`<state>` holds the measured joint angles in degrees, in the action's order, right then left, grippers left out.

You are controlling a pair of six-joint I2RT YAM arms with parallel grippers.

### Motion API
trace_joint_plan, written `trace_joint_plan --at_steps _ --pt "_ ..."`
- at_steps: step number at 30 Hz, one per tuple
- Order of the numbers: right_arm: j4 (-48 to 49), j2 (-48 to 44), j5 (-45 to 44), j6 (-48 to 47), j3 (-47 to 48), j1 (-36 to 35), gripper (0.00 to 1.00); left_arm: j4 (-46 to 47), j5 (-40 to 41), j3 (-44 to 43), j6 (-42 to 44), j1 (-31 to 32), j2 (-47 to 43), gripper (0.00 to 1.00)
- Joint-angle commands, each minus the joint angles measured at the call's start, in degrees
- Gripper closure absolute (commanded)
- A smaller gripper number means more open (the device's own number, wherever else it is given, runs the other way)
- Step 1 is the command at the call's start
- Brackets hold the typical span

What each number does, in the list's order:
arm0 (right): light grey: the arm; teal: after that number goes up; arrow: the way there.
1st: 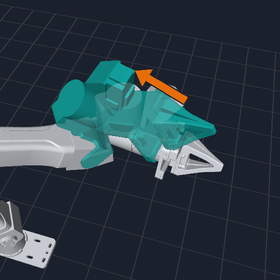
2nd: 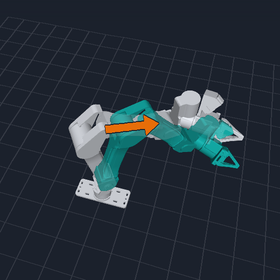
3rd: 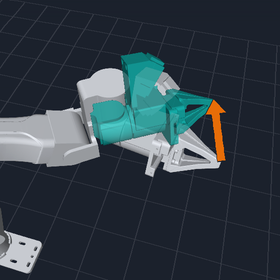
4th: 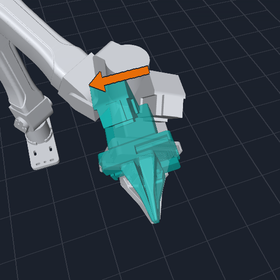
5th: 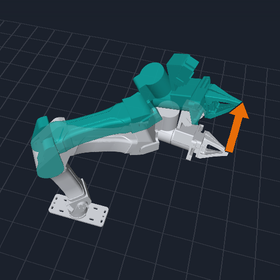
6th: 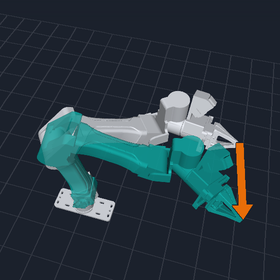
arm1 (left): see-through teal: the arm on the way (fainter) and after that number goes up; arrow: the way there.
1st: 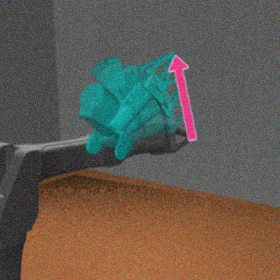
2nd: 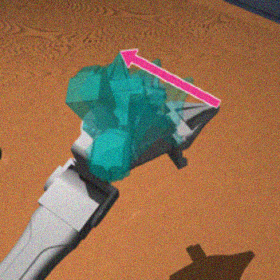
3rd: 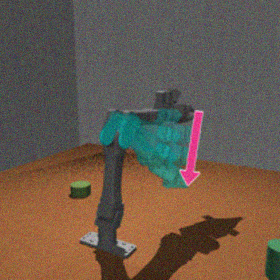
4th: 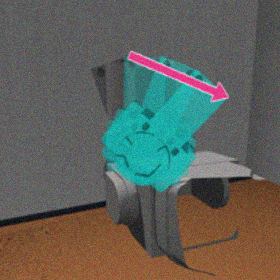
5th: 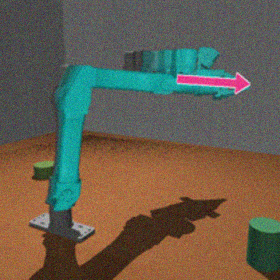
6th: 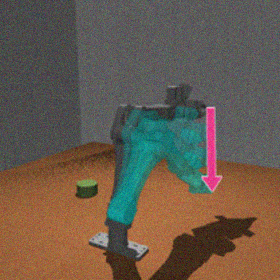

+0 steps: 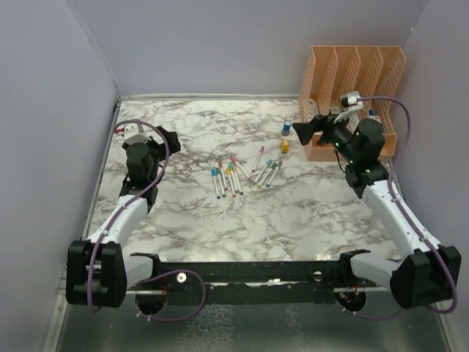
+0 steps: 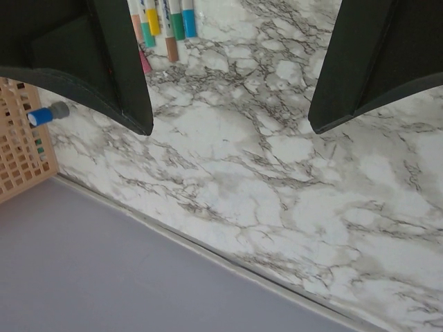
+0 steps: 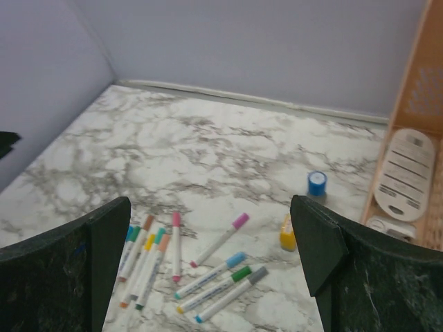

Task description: Open the pen caps

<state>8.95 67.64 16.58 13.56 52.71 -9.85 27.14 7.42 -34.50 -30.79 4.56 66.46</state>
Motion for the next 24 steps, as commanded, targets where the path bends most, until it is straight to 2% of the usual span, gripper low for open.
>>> trace_joint_plan --at_steps 1,3,5,7,11,14,17,20,24 --pt "5.6 -3.9 15.4 7.7 -2.2 -0.4 0.01 -2.8 -6.9 -1.2 -4.6 -0.3 -1.6 0.01" --pt "1.7 -1.4 18.6 7.5 1.3 -0.5 0.01 -3.1 -6.7 -1.2 -5.8 -0.3 -2.0 0.01" --pt "-3.0 0.6 14.6 6.9 3.8 -1.2 0.01 -3.5 -5.8 -1.0 -7.1 -0.3 -2.5 0.01" --pt "-8.9 2.9 7.9 5.1 6.3 -3.1 0.01 -4.6 -5.7 -0.8 -8.0 -0.4 -2.9 0.01" --pt "-26.8 11.8 -12.2 1.0 14.7 -11.6 0.01 -13.1 -6.9 -5.0 -6.9 -0.3 -1.6 0.01" --pt "-35.5 19.1 -19.7 3.3 18.2 -15.8 0.01 -16.0 -8.5 -7.0 -5.0 -0.3 -0.4 0.01" --pt "-37.5 23.4 -24.2 7.8 16.8 -18.6 0.0 -16.4 -11.0 -6.5 -3.9 -0.3 -0.9 0.02" --pt "-34.9 22.7 -27.2 12.4 11.4 -19.2 0.02 -16.4 -12.0 -5.3 -3.9 -0.3 -2.2 0.03" --pt "-30.4 21.3 -27.5 13.7 6.5 -19.2 0.2 -15.9 -12.1 -3.4 -3.9 -0.3 -4.2 0.04"
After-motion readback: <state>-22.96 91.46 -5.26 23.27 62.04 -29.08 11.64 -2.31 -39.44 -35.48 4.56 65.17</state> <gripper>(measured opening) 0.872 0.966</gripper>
